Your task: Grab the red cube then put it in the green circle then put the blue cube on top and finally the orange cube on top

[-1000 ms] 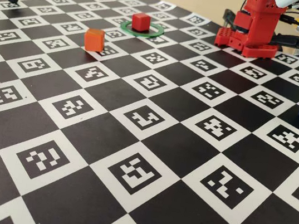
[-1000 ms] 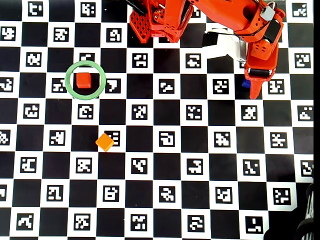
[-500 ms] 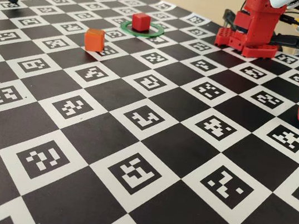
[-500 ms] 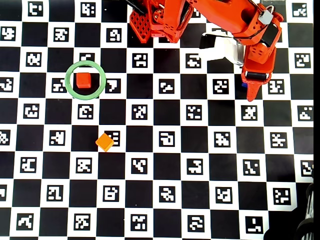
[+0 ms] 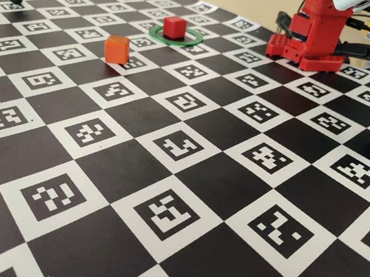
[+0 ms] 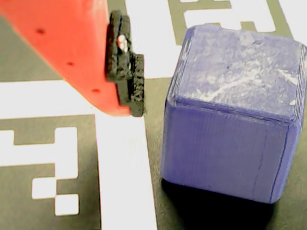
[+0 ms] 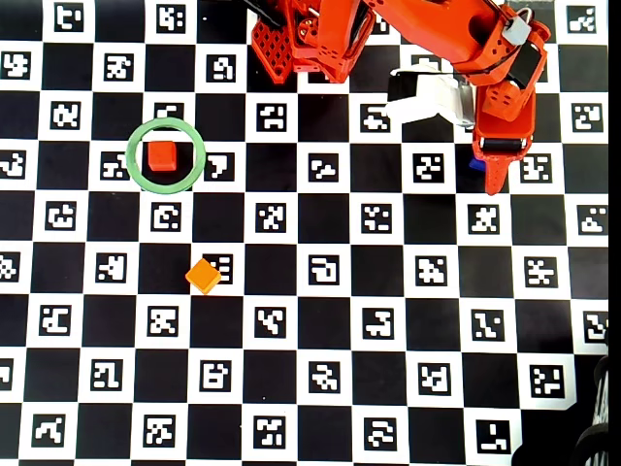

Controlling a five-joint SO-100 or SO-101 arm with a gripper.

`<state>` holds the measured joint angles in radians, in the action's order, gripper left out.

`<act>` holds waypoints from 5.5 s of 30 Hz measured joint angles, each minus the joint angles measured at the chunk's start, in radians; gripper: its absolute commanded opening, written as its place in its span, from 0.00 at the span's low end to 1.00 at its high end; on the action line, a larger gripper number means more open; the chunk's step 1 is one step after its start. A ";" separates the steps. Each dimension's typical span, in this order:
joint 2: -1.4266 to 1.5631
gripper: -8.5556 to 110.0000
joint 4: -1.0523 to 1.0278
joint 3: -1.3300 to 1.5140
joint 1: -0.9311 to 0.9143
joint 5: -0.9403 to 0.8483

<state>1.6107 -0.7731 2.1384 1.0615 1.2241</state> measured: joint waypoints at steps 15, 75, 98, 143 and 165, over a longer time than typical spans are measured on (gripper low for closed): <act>0.000 0.34 0.029 0.018 -0.017 0.075; 0.147 0.08 -0.686 -0.345 -0.762 -0.965; 0.127 0.07 -0.948 -0.611 -1.605 -1.827; 0.129 0.07 -0.666 -0.281 -1.983 -2.152; 0.129 0.06 -0.469 -0.112 -2.019 -2.192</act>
<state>1.7395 -1.2425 2.0264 -0.9572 -0.9679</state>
